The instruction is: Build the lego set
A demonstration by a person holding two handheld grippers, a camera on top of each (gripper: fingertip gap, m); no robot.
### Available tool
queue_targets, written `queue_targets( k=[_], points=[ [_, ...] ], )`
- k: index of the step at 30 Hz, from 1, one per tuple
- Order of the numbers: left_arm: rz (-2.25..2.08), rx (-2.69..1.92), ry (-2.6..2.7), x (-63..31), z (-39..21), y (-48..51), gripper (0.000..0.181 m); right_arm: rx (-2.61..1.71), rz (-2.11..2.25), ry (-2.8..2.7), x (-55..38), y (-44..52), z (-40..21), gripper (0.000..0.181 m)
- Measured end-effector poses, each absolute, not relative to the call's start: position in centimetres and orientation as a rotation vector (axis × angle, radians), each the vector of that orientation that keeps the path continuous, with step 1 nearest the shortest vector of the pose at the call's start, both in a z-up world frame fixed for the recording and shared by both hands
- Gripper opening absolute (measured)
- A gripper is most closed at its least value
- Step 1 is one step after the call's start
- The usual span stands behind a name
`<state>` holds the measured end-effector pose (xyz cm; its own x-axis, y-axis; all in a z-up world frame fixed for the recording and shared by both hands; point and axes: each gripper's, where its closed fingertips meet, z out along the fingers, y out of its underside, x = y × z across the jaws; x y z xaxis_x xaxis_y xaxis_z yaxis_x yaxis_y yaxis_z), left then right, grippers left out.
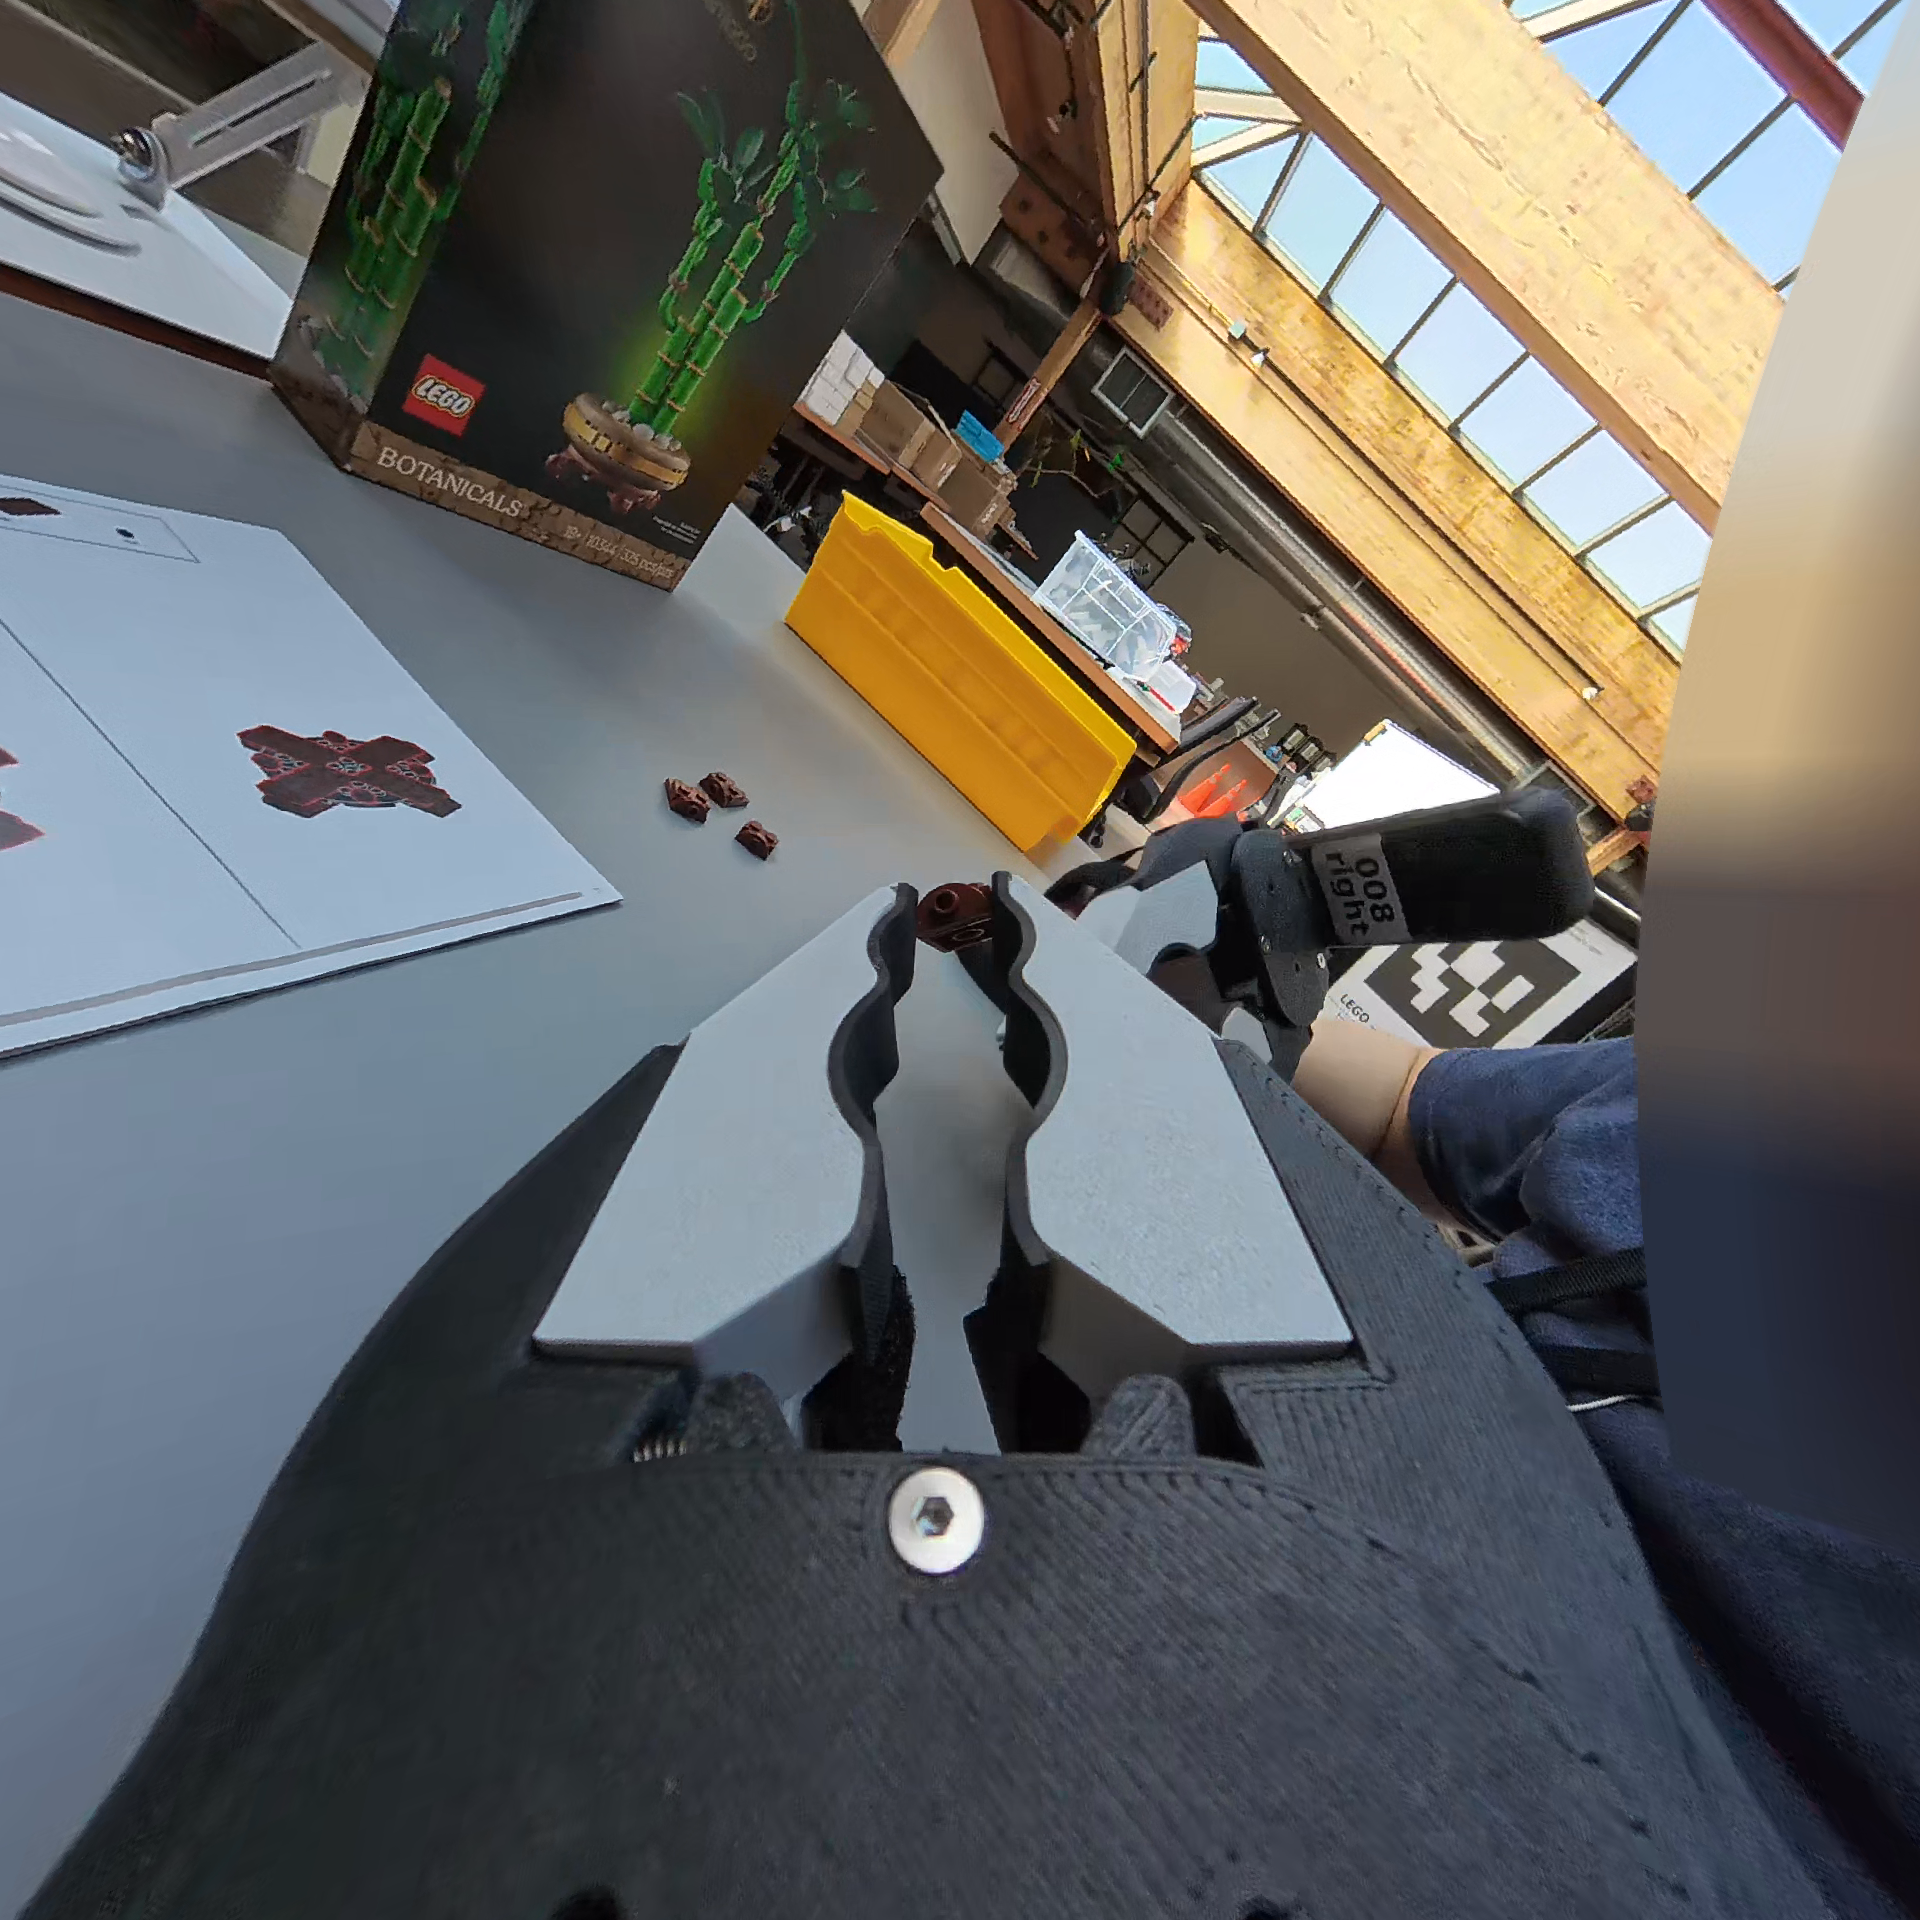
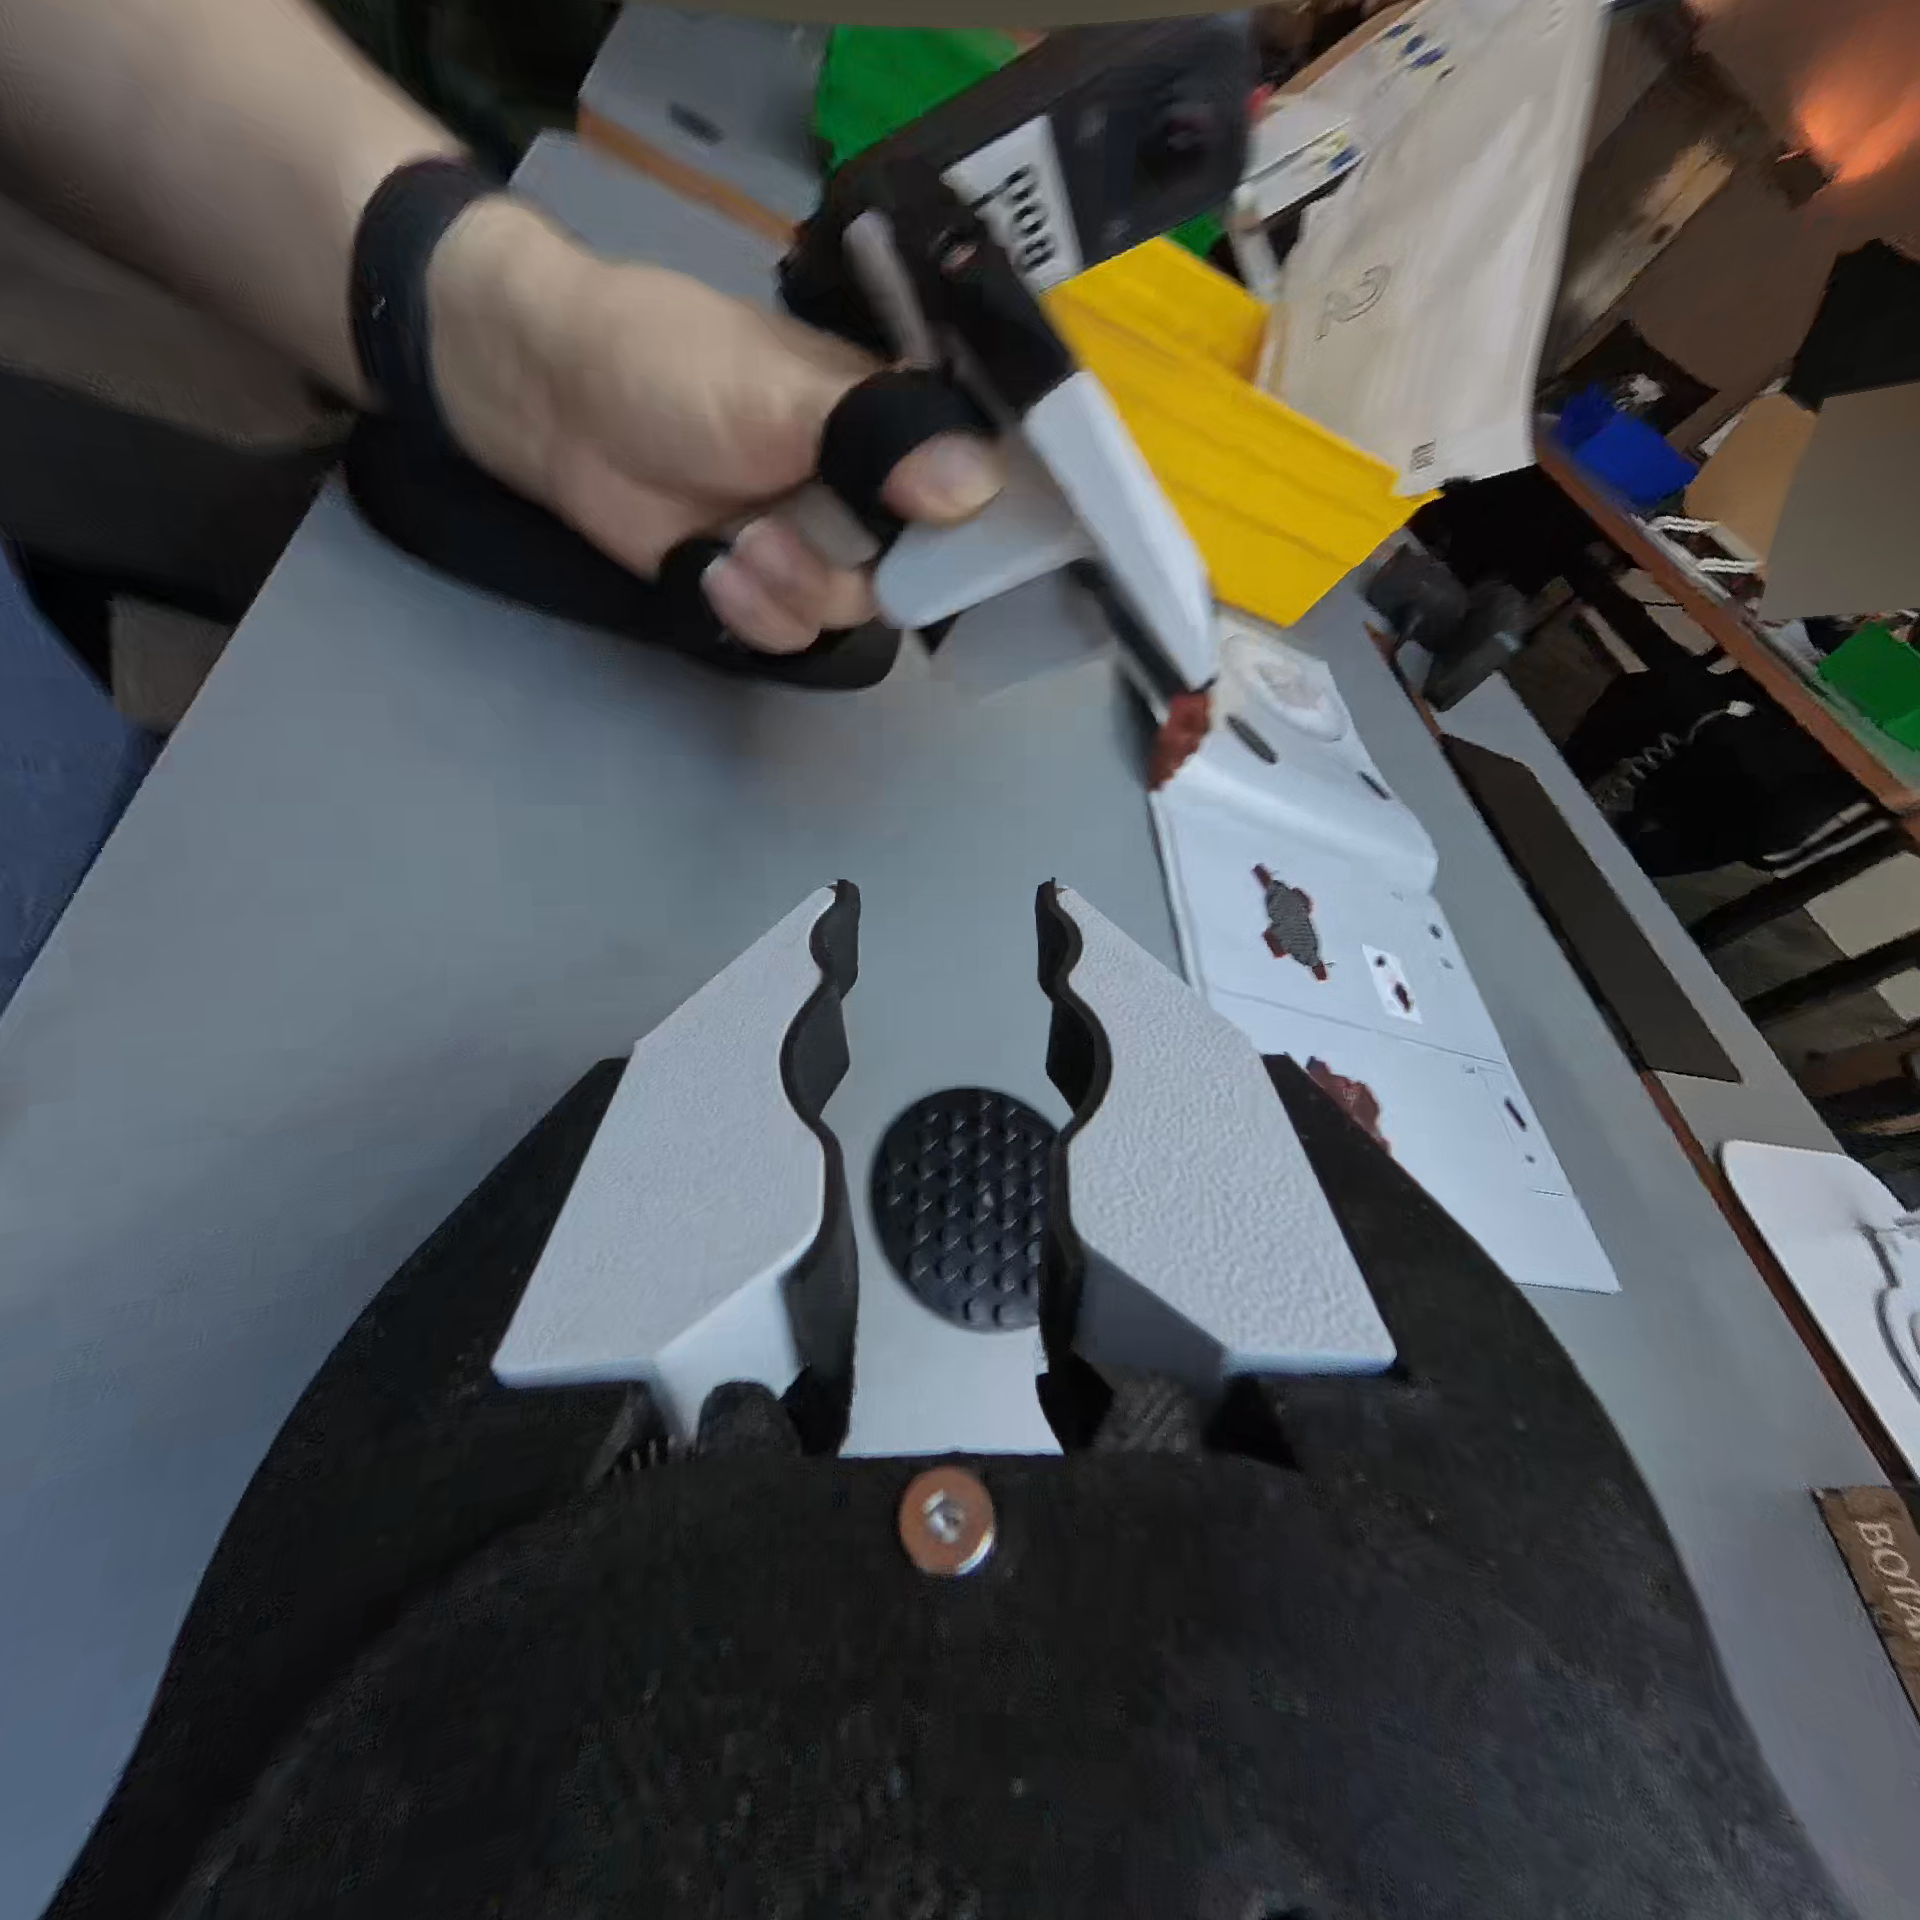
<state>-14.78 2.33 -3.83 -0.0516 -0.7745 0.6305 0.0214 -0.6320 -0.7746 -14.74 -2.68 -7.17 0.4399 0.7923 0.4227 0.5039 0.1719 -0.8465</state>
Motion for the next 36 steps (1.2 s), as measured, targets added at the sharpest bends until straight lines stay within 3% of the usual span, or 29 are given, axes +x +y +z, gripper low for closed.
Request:
queue_targets(
  k=[4,7,17,19,21,30,32,36],
  points=[
    [-1.782,-1.518,0.793,-14.5,-1.5,0.2,0.012,-1.414,0.128,-1.008,-14.3,0.7,-2.7,0.033],
    [-1.804,-1.464,0.784,-14.4,-0.2,-0.7,0.011,-1.262,-0.005,-1.056,-15.1,-0.4,-1.3,0.007],
    [-1.814,-1.41,0.821,-14.4,0.1,-1.4,0.012,-1.202,0.002,-1.051,-15.0,-1.7,-0.2,0.004],
    [-1.721,-1.335,0.944,-14.5,0.2,-1.7,0.027,-1.205,0.066,-1.033,-14.8,-1.9,0.2,0.004],
    [-1.494,-1.296,1.109,-14.7,-0.7,-1.0,0.06,-1.202,0.146,-1.043,-14.8,-2.4,0.3,0.004],
    [-0.872,-0.887,1.7,-14.4,-1.2,-3.4,0.023,-1.307,0.564,-1.042,-15.2,-3.4,-0.3,0.003],
    [-0.878,-0.838,1.724,-14.1,-0.9,-4.1,0.011,-1.313,0.598,-1.033,-15.1,-3.4,-0.3,0.004],
    [-0.933,-0.854,1.75,-13.9,-0.9,-4.4,0.006,-1.32,0.652,-1.037,-14.9,-3.7,-0.5,0.004]
  ],
)
